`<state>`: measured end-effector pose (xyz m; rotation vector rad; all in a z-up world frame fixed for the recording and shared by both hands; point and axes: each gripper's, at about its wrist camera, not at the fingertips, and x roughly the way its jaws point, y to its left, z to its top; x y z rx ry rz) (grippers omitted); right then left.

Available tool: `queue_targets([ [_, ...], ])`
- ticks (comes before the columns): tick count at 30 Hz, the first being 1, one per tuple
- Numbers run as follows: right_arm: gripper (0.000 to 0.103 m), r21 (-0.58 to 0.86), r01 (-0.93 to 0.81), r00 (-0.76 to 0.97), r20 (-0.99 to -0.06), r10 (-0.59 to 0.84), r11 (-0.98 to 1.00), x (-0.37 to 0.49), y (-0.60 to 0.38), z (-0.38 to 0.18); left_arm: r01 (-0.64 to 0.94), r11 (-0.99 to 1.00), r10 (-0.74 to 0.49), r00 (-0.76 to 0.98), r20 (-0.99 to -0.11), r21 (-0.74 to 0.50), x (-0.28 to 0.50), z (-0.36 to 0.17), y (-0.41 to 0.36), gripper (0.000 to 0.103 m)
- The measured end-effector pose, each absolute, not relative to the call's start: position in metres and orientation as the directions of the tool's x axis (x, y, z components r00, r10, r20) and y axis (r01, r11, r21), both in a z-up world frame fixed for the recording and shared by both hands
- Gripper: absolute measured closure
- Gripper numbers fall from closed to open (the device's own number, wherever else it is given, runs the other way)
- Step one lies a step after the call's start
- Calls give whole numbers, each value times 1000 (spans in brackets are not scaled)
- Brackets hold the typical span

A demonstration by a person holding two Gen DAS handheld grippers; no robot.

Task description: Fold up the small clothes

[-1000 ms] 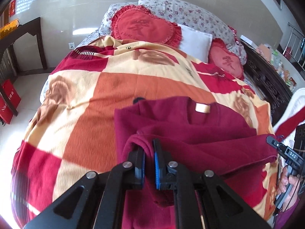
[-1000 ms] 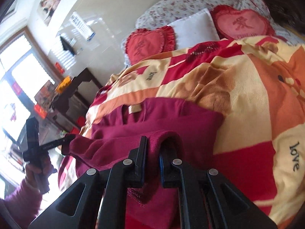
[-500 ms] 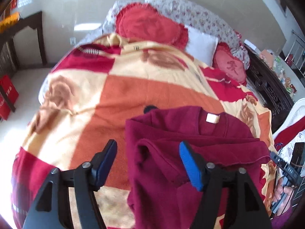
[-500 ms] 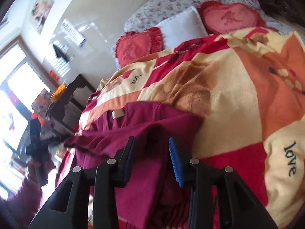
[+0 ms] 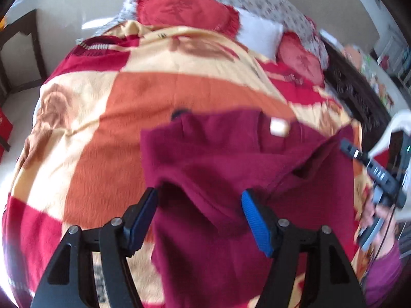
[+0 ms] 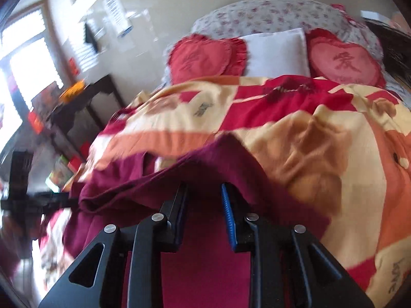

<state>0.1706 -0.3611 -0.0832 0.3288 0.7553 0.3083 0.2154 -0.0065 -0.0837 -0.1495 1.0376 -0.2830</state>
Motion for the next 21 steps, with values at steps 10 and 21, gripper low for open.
queue_targets([
  [10, 87, 381, -64, 648, -687, 329, 922, 126, -391, -87, 124, 953, -299, 524, -797, -276, 207, -69, 18, 25],
  [21, 87, 493, 8, 539, -735, 411, 870, 66, -399, -121, -2, 970, -206, 517, -831, -242, 254, -101, 12, 24],
])
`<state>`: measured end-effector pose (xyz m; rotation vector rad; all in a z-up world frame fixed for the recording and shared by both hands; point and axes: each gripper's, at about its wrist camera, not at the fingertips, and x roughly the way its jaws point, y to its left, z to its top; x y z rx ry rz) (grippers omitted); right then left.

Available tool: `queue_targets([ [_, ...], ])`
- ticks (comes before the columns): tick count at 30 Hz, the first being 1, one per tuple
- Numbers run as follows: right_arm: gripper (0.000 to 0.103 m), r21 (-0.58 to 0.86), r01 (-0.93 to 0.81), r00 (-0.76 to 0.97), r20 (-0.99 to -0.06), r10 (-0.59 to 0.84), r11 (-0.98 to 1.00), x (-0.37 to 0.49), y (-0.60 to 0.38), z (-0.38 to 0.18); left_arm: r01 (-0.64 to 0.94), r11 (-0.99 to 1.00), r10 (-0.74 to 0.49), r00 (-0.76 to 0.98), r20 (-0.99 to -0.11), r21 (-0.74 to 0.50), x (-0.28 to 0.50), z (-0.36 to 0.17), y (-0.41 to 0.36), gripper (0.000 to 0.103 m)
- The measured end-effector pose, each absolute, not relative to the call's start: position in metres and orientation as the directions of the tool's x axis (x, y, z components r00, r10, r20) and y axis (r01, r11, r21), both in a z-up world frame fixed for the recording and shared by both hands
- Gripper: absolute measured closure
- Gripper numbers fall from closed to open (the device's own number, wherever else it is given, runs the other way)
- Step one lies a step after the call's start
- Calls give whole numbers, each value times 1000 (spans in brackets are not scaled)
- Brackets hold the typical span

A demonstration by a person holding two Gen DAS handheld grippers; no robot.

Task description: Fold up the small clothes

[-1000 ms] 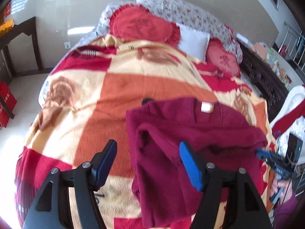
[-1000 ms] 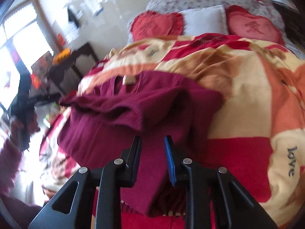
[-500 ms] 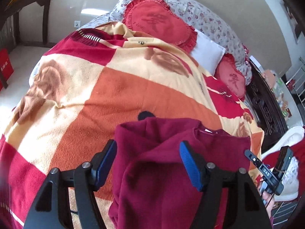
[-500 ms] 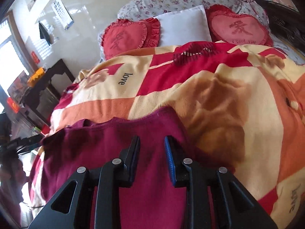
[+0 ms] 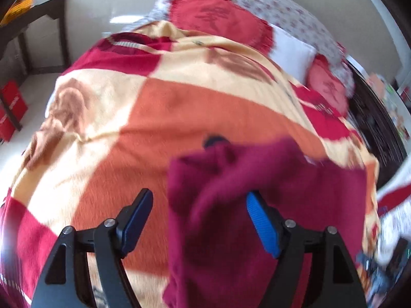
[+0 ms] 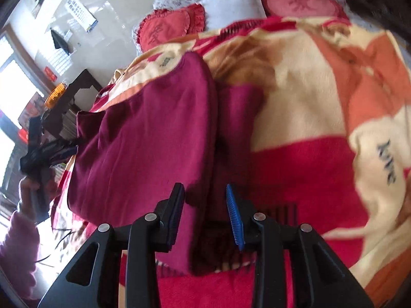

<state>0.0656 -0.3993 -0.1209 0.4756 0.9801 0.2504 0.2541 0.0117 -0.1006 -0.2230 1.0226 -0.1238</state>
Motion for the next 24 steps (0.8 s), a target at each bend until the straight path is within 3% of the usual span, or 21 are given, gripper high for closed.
queue_targets([
  [3, 83, 479, 8, 565, -727, 391, 878, 50, -392, -119, -108, 970, -148, 445, -883, -217, 285, -123, 23, 24],
  [6, 81, 507, -10, 545, -720, 430, 862, 40, -390, -120, -121, 954, -200, 428, -881, -275, 280, -125, 35, 23],
  [10, 80, 464, -35, 533, -741, 409, 885, 28, -386, -122, -16, 951, -264, 474, -840, -308, 237, -100, 41, 24],
  [15, 80, 509, -67, 525, -713, 464, 858, 29, -376, -134, 108, 949, -312, 450, -836, -296, 175, -90, 42, 24],
  [17, 103, 511, -58, 536, -709, 459, 858, 31, -374, -137, 129, 950, -311, 433, -846, -283, 152, -92, 41, 24],
  [21, 103, 529, -54, 571, -680, 461, 847, 18, -385, -125, 161, 937, -349, 434, -831, -310, 110, -92, 44, 24],
  [24, 103, 536, -4, 542, -708, 452, 844, 11, -394, -137, 171, 942, -334, 434, -837, -288, 101, -102, 40, 24],
])
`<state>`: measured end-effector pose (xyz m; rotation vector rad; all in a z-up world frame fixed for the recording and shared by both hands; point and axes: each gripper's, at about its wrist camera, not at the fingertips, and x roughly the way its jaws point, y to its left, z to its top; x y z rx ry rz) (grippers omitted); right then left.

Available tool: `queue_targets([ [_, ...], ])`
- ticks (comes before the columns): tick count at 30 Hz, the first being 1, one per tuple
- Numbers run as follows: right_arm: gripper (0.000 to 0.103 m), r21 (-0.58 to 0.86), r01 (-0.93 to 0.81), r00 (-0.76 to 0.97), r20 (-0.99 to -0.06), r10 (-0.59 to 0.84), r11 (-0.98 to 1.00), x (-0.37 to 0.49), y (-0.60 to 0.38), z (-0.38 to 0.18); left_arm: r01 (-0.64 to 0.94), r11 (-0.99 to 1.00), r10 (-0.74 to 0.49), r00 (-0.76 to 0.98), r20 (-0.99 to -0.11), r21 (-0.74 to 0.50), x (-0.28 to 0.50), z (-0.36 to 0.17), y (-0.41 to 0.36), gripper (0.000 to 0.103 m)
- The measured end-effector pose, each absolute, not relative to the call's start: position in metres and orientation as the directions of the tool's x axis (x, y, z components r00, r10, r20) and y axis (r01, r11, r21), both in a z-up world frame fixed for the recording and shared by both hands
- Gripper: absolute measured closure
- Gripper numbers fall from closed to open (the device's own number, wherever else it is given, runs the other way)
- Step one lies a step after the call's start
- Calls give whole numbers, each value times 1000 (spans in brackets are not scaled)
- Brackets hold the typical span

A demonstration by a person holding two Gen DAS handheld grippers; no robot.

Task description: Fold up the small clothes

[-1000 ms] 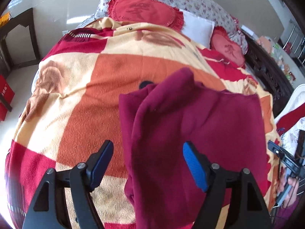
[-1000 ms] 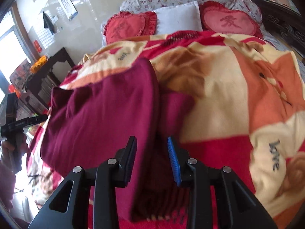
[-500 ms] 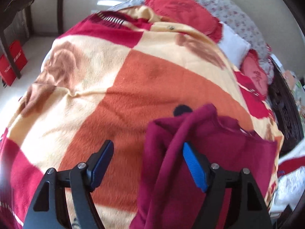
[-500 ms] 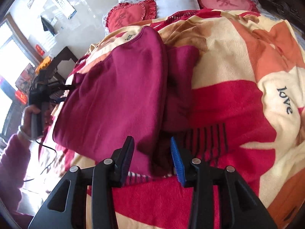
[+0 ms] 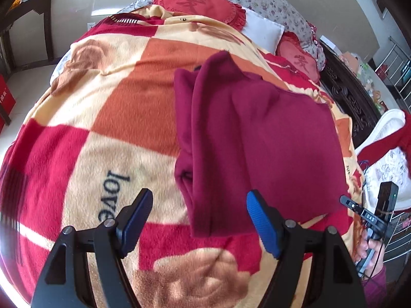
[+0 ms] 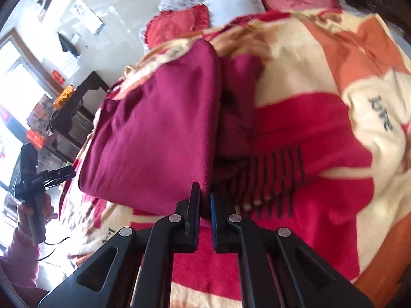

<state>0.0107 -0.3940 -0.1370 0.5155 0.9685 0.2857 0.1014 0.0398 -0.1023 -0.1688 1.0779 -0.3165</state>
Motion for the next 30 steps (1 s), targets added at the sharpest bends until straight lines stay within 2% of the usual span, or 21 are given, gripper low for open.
queue_targets([
  [2, 103, 528, 8, 525, -725, 446, 849, 11, -391, -146, 165, 950, -310, 420, -853, -264, 107, -113, 35, 24],
  [6, 103, 546, 21, 577, -691, 436, 837, 8, -395, -129, 117, 943, -332, 417, -846, -312, 110, -122, 38, 24],
  [8, 72, 526, 23, 623, -673, 399, 850, 7, -400, -116, 121, 945, -327, 413, -850, -305, 110, -125, 36, 24],
  [10, 55, 499, 53, 660, -667, 345, 865, 14, -406, -108, 126, 947, -321, 408, -855, -295, 108, -128, 35, 24],
  [11, 51, 498, 64, 664, -668, 336, 865, 19, -408, -108, 126, 947, -322, 402, -857, -297, 107, -130, 35, 24],
  [16, 51, 548, 89, 592, -700, 398, 832, 68, -406, -135, 138, 946, -325, 389, -862, -295, 100, -133, 36, 24],
  [17, 56, 547, 89, 578, -709, 404, 832, 76, -402, -140, 140, 947, -321, 388, -864, -289, 99, -134, 36, 24],
  [18, 65, 543, 99, 559, -723, 405, 834, 82, -397, -145, 143, 948, -319, 384, -867, -285, 98, -135, 36, 24],
  [19, 84, 536, 117, 551, -736, 395, 836, 86, -394, -147, 147, 948, -318, 379, -869, -283, 96, -135, 37, 24],
  [20, 96, 533, 108, 570, -725, 387, 839, 85, -392, -142, 152, 948, -318, 376, -871, -280, 95, -135, 37, 24],
  [25, 101, 487, 25, 631, -685, 364, 873, 63, -394, -108, 213, 945, -311, 365, -877, -247, 89, -133, 34, 24],
  [30, 101, 469, 81, 598, -729, 333, 879, 66, -397, -129, 210, 949, -298, 351, -888, -235, 98, -139, 27, 24],
])
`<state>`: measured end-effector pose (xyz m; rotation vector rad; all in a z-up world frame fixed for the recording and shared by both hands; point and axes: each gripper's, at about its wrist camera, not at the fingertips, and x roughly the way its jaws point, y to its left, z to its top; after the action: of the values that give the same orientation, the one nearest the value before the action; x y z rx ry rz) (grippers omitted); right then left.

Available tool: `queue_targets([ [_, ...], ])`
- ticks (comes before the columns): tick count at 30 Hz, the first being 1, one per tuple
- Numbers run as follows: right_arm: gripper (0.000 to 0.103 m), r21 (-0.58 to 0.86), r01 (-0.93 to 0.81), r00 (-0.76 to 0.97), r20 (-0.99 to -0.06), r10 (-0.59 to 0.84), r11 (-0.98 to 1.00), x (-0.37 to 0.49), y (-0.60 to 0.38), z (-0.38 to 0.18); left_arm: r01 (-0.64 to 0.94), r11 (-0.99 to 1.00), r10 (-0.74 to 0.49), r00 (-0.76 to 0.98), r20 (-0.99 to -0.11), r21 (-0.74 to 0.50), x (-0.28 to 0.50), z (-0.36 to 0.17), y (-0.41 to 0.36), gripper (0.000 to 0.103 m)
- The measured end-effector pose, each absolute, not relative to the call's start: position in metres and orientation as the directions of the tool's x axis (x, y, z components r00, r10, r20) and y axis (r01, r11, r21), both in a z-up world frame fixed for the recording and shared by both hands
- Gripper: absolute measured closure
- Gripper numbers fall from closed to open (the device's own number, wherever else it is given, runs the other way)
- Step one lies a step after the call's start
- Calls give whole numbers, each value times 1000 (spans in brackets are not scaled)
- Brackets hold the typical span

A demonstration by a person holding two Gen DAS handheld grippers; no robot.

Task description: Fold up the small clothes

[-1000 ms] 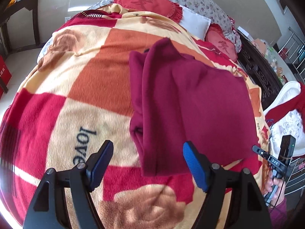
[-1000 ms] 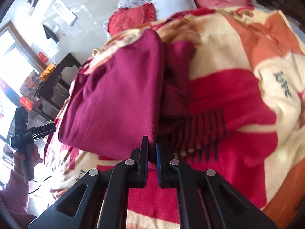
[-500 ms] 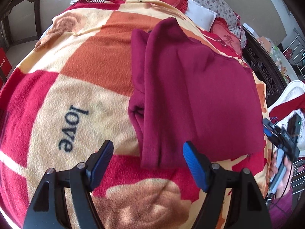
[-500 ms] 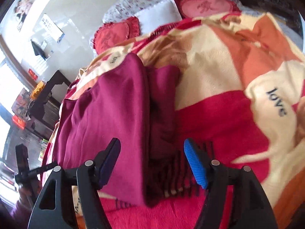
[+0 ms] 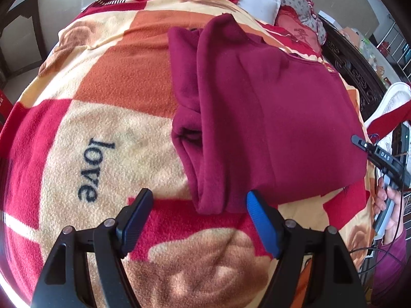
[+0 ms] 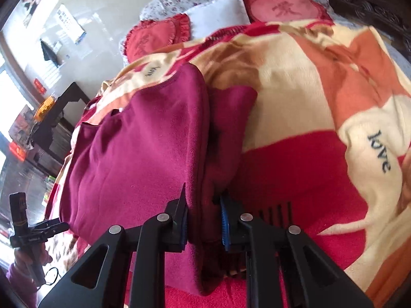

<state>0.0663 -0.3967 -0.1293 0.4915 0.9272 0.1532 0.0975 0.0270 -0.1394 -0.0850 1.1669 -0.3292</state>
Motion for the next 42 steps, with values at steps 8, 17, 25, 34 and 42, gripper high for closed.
queue_targets([
  [8, 85, 451, 124, 661, -702, 265, 884, 48, -413, -106, 178, 951, -307, 431, -849, -254, 100, -108, 31, 24],
  [17, 85, 360, 3, 635, -722, 277, 933, 88, -364, -103, 165, 977, -198, 476, -857, -134, 119, -119, -3, 24],
  [25, 93, 302, 71, 588, -783, 204, 951, 103, -361, -106, 154, 983, -160, 455, -876, -100, 123, -138, 0, 24],
  [34, 92, 360, -222, 572, -705, 420, 906, 132, -263, -74, 155, 981, -179, 453, -873, -121, 123, -143, 4, 21],
  [42, 92, 335, -390, 517, -691, 505, 858, 188, -158, -76, 148, 977, -203, 445, -872, -151, 126, -148, 8, 18],
])
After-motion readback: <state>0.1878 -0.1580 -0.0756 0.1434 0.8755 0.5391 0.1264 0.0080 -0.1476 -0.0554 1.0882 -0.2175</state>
